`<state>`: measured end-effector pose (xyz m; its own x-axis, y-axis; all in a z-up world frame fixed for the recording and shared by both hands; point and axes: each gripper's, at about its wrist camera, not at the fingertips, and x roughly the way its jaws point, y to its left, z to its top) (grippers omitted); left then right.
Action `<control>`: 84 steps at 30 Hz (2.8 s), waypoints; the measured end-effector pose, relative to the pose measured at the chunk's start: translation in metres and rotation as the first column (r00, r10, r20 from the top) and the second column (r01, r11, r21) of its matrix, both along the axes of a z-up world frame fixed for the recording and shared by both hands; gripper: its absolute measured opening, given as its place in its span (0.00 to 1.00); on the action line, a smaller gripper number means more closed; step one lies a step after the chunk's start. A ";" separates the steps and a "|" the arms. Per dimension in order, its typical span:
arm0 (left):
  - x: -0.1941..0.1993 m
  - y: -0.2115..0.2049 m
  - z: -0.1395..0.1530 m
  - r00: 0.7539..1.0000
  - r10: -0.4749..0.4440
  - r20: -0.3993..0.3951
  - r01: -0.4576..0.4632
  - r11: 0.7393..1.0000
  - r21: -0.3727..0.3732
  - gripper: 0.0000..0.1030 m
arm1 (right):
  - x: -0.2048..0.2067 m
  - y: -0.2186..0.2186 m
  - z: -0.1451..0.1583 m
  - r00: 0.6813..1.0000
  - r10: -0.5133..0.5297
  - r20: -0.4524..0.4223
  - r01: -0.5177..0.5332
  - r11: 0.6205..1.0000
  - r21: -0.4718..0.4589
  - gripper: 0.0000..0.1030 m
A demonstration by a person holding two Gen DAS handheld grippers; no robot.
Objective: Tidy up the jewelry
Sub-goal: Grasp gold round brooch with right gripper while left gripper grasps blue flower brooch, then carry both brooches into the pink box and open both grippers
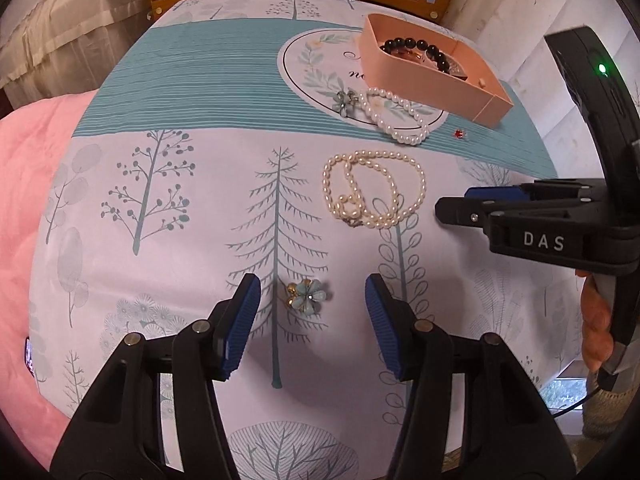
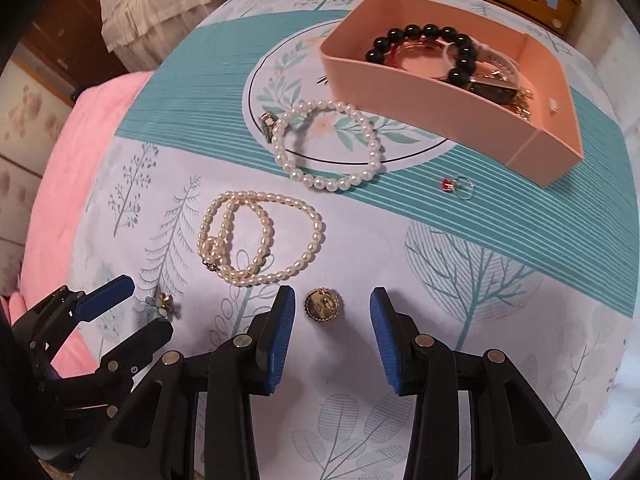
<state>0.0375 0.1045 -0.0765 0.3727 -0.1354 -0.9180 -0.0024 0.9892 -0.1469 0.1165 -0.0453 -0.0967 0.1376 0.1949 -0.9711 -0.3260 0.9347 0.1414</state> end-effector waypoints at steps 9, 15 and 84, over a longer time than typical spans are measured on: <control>0.001 0.001 -0.009 0.999 0.002 -0.035 -0.002 1.000 0.000 0.39 | -0.003 0.025 -0.009 0.997 0.074 0.015 -0.072 0.991 -0.116 0.27; 0.000 0.000 -0.013 0.999 0.002 -0.046 -0.002 1.000 -0.004 0.23 | -0.008 0.036 -0.011 0.994 0.106 0.028 -0.100 0.982 -0.158 0.18; 0.240 -0.095 0.047 0.986 -0.132 0.101 0.132 0.991 0.000 0.18 | 0.146 -0.113 0.061 0.960 -0.261 0.103 0.254 0.964 0.077 0.17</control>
